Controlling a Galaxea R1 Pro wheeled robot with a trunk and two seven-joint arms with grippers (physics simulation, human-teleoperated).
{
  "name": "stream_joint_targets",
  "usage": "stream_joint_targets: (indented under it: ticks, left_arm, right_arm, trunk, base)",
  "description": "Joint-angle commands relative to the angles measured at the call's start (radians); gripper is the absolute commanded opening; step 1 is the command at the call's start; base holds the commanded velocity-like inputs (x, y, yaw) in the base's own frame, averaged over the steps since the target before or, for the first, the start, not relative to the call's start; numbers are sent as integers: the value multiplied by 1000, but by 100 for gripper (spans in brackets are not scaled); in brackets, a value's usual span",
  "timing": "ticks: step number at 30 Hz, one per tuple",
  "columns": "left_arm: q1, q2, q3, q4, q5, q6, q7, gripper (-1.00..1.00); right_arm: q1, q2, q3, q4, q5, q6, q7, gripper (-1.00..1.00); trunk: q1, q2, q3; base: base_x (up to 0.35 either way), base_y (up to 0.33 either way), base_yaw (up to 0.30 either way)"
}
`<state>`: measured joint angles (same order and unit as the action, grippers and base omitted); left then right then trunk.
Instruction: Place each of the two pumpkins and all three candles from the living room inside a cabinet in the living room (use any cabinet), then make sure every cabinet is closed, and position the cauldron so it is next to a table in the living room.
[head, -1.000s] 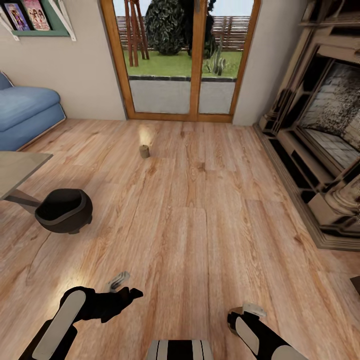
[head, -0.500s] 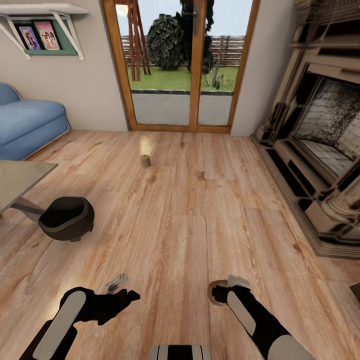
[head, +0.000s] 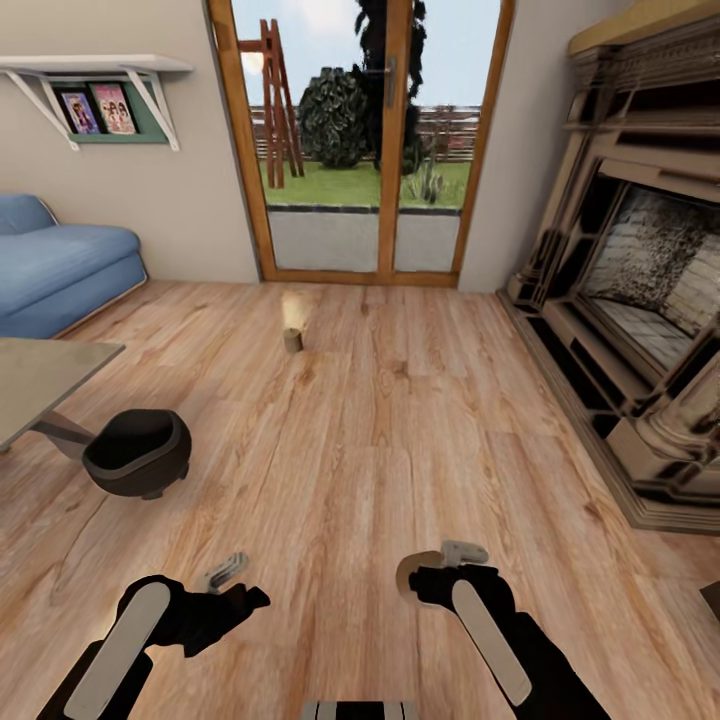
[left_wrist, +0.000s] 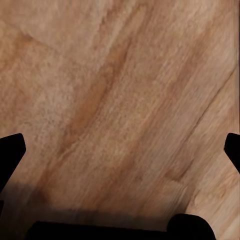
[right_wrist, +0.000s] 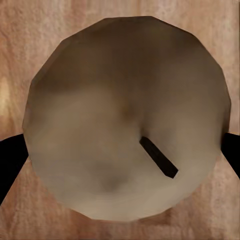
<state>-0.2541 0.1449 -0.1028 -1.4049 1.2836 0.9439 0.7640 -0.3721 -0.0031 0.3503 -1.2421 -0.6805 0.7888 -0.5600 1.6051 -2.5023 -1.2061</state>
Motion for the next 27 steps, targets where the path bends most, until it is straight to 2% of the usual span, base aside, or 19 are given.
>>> stream_joint_targets:
  ticks: [1, 3, 4, 5, 8, 11, 18, 27]
  left_arm:
    - [-1, 1, -2, -1, 9, 0, 11, 100]
    - [-1, 1, -1, 0, 3, 0, 12, 100]
    - [-1, 1, -1, 3, -11, -1, 12, 100]
    - [-1, -2, 1, 7, -63, -3, 16, 100]
    - [-1, -3, 0, 17, -82, -3, 18, 100]
    - [-1, -4, 0, 42, -87, -4, 19, 100]
    - [-1, -4, 0, 52, -89, -5, 67, 100]
    - [-1, -4, 0, 52, -90, -5, 75, 100]
  right_arm:
    - [0, 1, 1, -4, -10, 3, -12, -100]
    - [1, 5, 1, -8, -12, 3, -14, -100]
    - [1, 6, 0, -10, -12, 3, -15, -100]
    - [1, 7, -1, -11, -14, 8, -17, -100]
    - [1, 8, 0, -11, -13, 8, -17, -100]
    - [2, 11, 3, -11, -7, 8, -17, -100]
    - [1, 11, 2, -11, -7, 7, -17, -100]
    - [1, 11, 1, -11, -11, 2, -17, -100]
  trunk:
    - [-1, 0, 3]
    - [-1, 0, 11]
    - [-2, 1, 15]
    - [-2, 1, 19]
    - [-4, 2, 30]
    - [-5, 2, 42]
    - [-32, 51, 64]
    - [-66, 114, 94]
  base:
    - [0, 0, 0]
    - [0, 0, 0]
    - [0, 0, 0]
    - [0, 0, 0]
    - [0, 0, 0]
    - [0, 0, 0]
    - [0, 0, 0]
    - [0, 0, 0]
